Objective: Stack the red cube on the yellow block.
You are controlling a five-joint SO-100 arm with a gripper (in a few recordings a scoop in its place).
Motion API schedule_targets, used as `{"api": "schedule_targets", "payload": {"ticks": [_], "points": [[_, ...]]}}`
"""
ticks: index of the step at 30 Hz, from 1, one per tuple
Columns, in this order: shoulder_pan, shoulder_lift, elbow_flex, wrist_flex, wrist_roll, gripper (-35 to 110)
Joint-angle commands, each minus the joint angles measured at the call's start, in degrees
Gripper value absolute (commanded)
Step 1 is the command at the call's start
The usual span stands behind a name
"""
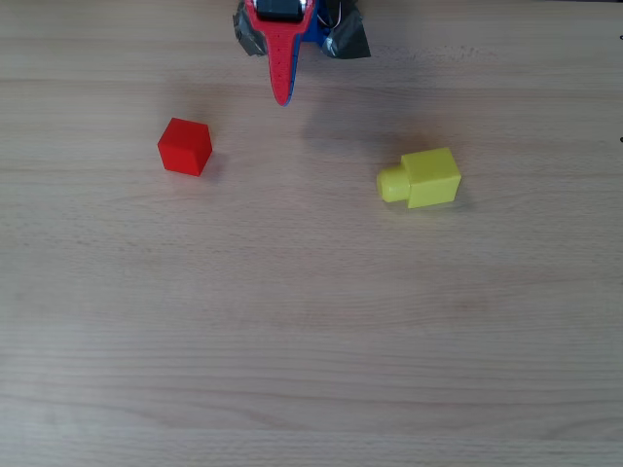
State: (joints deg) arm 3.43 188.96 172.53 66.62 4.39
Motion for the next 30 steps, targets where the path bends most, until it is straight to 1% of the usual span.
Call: {"api": "schedule_targets", "payload": {"ticks": [1,11,12,16,18,23,30], "points": [[1.1,0.4,-1.3,0.4,1.4,0],[1.1,-0.2,-1.3,0.1,1.3,0],[1.4,-1.4,-1.4,-1.1,-0.1,0],[5.3,-14.4,-8.3,-9.1,-2.2,0],[6.2,-22.5,-14.3,-10.8,-1.9,0],[8.7,-33.8,-25.2,-11.6,-1.2,0],[16.0,-48.3,-37.5,-6.9,3.5,0]]}}
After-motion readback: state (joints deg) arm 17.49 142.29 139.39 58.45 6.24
